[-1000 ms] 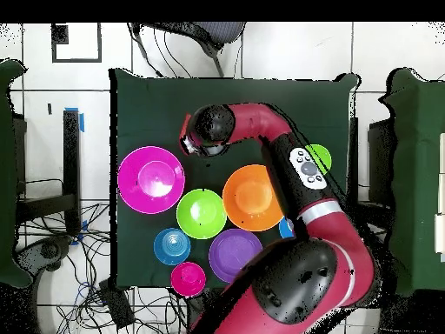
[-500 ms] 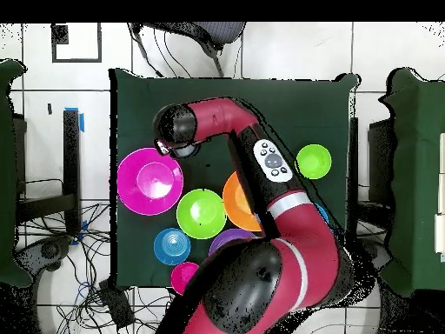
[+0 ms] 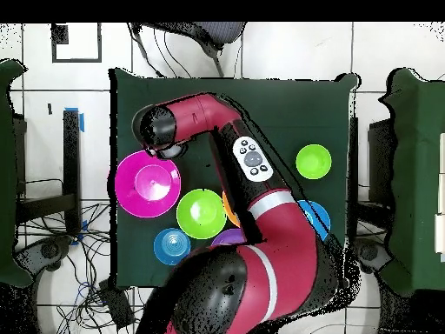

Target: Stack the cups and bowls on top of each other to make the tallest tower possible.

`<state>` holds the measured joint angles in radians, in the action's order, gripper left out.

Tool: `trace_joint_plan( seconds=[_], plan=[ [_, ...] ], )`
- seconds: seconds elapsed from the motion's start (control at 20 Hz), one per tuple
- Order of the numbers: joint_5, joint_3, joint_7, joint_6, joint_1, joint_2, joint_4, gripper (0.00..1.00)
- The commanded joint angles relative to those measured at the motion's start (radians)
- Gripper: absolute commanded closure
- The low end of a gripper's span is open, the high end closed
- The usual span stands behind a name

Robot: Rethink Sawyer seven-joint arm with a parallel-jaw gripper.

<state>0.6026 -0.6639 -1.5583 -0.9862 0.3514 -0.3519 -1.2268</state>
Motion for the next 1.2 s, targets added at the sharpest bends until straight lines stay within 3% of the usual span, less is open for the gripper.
trace_joint_plan(
  seconds=[0.05,0.4,0.7,1.2],
  plan=[
    [0.077,0.102,0.012,-0.03,-0.042,-0.039,0.06,0.0],
    [0.059,0.115,-0.023,0.006,-0.068,-0.026,0.109,0.0],
    [0.051,0.114,-0.004,-0.049,-0.106,0.009,0.222,0.0],
    [0.031,0.069,0.19,-0.09,-0.041,0.102,0.338,0.0]
  ],
)
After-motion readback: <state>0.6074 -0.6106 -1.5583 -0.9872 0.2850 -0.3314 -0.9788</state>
